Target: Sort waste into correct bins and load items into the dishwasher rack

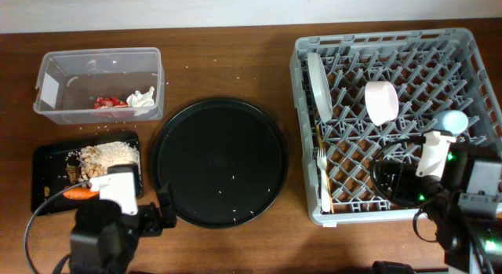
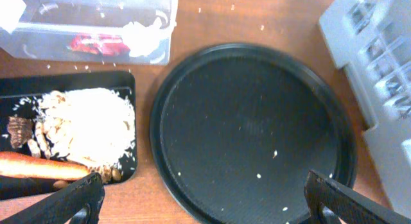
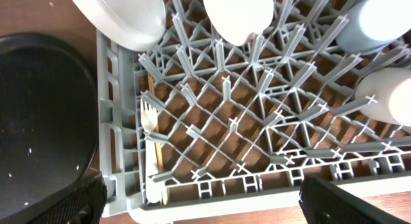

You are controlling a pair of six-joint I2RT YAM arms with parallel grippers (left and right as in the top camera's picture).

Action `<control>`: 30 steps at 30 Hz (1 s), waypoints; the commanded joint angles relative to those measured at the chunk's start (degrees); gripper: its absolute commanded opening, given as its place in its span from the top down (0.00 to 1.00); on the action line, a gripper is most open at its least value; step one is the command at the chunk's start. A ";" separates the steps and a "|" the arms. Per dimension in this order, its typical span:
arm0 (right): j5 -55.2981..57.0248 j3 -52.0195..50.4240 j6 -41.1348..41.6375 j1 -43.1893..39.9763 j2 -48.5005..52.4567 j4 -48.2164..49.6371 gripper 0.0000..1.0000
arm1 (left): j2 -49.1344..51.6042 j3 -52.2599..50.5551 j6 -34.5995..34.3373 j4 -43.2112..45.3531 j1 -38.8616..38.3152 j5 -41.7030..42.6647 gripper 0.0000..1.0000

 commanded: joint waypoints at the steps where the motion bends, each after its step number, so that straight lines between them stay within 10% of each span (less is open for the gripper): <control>1: 1.20 -0.42 0.24 0.00 -0.24 0.11 0.01 | -3.23 -0.94 -1.36 -0.22 0.22 -2.32 0.01; 16: 0.92 -1.03 0.20 0.39 13.60 0.35 0.01 | -3.23 -0.94 -1.38 -0.79 0.22 -2.32 0.01; 30: -1.79 -46.93 0.00 7.15 -46.38 49.16 0.01 | -3.23 -0.94 -1.38 -0.79 0.22 -2.32 0.01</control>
